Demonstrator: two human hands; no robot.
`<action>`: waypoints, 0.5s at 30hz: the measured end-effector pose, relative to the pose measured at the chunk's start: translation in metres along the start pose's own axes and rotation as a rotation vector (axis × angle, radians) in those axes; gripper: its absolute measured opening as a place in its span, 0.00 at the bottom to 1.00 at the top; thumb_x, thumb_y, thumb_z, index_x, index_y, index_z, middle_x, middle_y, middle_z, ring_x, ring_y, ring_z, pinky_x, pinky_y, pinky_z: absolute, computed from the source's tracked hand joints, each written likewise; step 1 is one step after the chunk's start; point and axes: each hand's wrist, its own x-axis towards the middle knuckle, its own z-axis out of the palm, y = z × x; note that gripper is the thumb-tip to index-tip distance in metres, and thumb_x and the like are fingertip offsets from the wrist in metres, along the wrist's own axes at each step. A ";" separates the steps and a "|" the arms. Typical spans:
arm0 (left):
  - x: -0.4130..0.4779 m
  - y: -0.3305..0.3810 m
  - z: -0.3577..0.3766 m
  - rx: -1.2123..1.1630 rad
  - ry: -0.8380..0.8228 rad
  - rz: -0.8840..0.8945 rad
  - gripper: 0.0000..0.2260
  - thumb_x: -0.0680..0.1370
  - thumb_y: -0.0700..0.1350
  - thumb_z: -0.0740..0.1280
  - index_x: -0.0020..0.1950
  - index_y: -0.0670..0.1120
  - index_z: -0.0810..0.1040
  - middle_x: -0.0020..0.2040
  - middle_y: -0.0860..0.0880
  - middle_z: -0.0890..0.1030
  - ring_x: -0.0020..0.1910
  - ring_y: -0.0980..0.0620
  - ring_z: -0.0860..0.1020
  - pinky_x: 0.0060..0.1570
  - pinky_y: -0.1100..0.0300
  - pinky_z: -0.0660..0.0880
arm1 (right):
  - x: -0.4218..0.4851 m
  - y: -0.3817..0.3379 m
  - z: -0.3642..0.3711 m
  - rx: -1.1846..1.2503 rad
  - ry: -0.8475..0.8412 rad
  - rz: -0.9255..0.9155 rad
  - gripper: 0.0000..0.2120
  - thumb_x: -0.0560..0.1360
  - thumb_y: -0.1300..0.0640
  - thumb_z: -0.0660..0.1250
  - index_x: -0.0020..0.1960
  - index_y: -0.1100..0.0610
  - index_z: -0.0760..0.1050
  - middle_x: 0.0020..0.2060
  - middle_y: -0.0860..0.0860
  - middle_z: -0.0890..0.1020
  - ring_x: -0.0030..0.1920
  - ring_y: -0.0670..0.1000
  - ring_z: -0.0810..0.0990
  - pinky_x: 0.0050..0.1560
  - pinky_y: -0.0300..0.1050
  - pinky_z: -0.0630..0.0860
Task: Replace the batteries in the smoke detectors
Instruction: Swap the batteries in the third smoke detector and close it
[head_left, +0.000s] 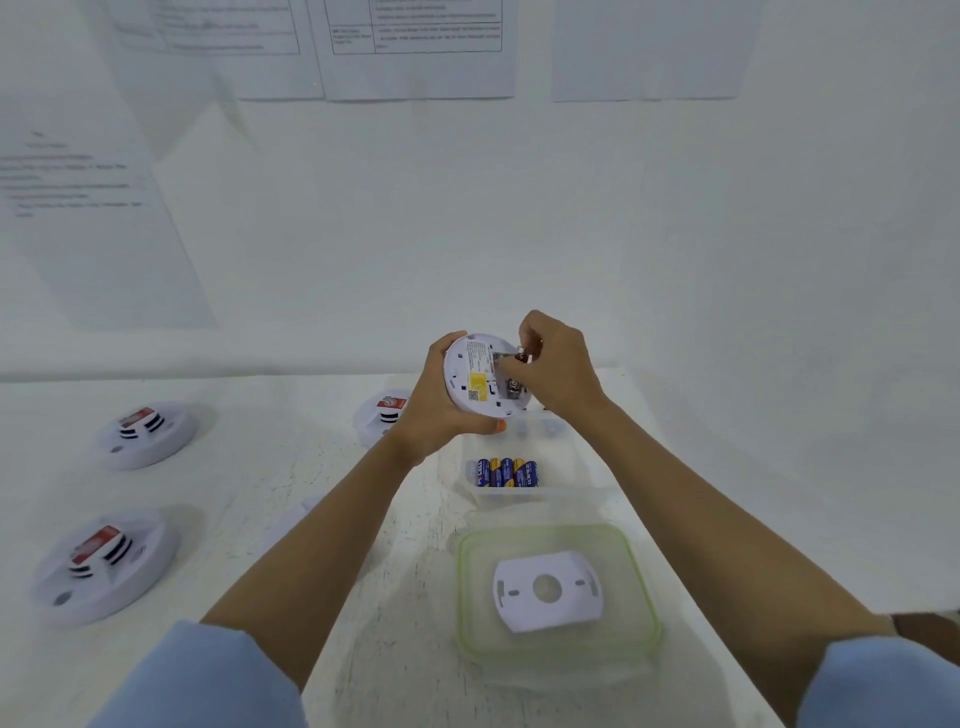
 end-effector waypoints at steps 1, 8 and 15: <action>0.001 0.002 -0.001 -0.006 0.004 -0.001 0.45 0.56 0.36 0.77 0.69 0.46 0.59 0.63 0.49 0.69 0.59 0.59 0.73 0.53 0.64 0.76 | -0.001 -0.004 0.001 0.014 0.022 -0.021 0.12 0.66 0.65 0.69 0.36 0.56 0.65 0.30 0.50 0.69 0.30 0.48 0.66 0.30 0.39 0.65; 0.007 0.003 -0.016 -0.053 0.039 0.000 0.43 0.60 0.24 0.75 0.67 0.46 0.58 0.59 0.55 0.69 0.54 0.70 0.73 0.48 0.71 0.74 | 0.002 -0.004 -0.029 -0.151 -0.029 0.286 0.07 0.66 0.66 0.73 0.42 0.65 0.77 0.33 0.54 0.80 0.30 0.44 0.77 0.34 0.27 0.75; 0.005 -0.001 -0.018 -0.118 0.027 -0.038 0.42 0.57 0.33 0.75 0.66 0.50 0.59 0.60 0.55 0.70 0.60 0.59 0.72 0.50 0.68 0.75 | -0.022 0.021 0.001 -0.562 -0.706 0.516 0.16 0.71 0.61 0.71 0.56 0.67 0.76 0.44 0.57 0.83 0.43 0.53 0.83 0.44 0.44 0.79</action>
